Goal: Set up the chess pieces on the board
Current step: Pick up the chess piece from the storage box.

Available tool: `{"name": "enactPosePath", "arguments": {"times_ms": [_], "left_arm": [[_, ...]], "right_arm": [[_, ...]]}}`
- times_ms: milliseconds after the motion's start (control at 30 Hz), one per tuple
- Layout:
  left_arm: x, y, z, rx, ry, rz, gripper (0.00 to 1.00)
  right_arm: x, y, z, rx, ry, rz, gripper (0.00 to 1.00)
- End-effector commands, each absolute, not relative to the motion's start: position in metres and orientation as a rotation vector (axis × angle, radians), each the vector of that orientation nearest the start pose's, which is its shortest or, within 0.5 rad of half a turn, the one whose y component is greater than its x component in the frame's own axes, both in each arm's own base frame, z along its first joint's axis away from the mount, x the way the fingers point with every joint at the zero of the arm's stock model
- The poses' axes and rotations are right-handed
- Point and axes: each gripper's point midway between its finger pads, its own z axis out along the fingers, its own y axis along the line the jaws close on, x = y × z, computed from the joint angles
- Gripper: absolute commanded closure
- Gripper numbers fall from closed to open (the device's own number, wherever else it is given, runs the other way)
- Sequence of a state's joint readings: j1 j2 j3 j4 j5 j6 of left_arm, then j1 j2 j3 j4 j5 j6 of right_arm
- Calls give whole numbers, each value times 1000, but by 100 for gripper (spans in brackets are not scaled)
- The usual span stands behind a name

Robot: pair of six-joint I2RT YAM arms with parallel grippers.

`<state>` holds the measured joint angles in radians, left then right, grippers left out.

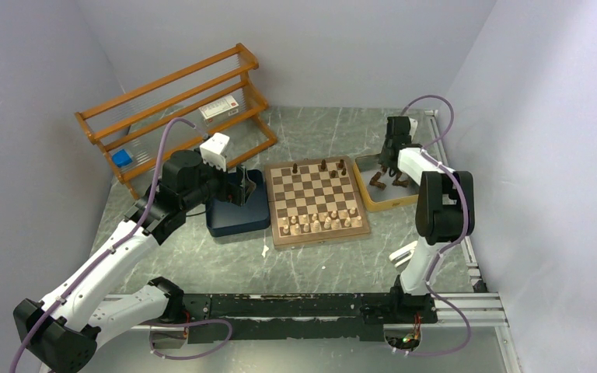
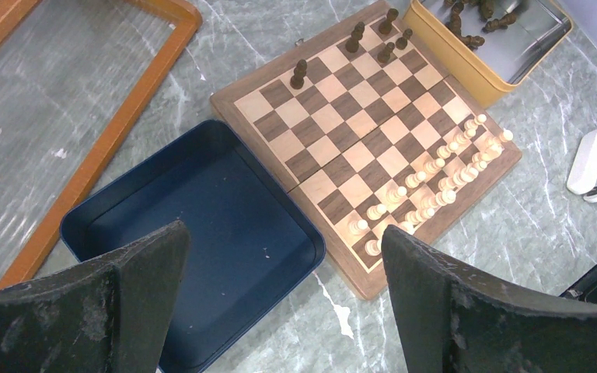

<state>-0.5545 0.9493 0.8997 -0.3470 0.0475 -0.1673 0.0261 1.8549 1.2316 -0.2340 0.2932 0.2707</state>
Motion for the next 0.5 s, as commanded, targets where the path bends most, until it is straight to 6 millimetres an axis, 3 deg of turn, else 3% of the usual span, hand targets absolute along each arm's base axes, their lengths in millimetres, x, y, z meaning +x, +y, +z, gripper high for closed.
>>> {"name": "enactPosePath", "arguments": {"times_ms": [0, 200, 467], "left_arm": [[270, -189, 243, 439, 1940, -519, 2], [270, -189, 244, 439, 1939, -519, 2], [270, -188, 244, 438, 1939, -518, 2]], "right_arm": [[467, -32, 51, 396, 2347, -214, 65], [466, -33, 44, 376, 2368, -216, 71], [465, -31, 37, 368, 2389, -210, 71]]}}
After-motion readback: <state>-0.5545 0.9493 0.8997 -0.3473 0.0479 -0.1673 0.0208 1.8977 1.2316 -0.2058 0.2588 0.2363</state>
